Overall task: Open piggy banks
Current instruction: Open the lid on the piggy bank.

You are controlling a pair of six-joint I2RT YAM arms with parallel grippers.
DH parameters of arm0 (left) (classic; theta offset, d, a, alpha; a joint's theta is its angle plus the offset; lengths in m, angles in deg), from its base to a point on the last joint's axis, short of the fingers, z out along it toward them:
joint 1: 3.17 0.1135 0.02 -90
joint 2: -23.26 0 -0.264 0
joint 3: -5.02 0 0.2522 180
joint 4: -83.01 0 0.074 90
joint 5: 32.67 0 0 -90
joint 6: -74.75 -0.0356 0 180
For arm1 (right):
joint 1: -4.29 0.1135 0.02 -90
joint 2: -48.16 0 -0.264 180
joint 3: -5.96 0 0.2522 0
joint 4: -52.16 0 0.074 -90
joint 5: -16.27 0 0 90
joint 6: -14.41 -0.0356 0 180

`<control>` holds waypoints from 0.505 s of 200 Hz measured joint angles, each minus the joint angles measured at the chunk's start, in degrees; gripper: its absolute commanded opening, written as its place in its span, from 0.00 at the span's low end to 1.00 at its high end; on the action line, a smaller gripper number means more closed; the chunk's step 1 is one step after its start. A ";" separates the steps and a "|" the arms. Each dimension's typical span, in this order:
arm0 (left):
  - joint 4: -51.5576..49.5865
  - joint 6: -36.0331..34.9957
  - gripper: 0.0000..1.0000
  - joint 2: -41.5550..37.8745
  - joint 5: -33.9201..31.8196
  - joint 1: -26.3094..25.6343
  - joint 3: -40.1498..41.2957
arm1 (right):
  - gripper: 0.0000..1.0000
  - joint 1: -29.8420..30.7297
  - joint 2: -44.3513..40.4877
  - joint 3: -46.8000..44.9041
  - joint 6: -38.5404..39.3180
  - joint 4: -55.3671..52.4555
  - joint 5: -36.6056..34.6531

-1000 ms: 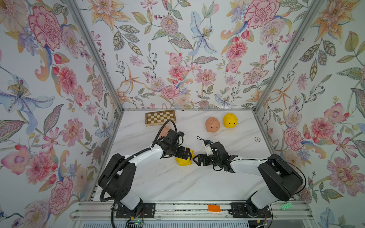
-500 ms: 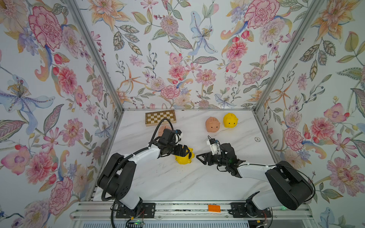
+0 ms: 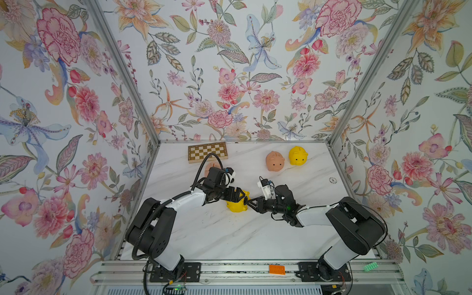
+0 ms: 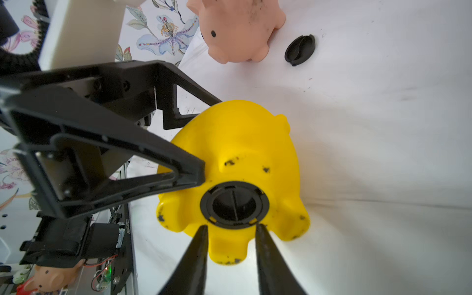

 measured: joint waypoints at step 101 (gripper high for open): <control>0.02 -0.39 0.93 0.02 0.48 0.26 0.00 | 0.20 0.07 3.58 1.79 0.28 1.05 -0.20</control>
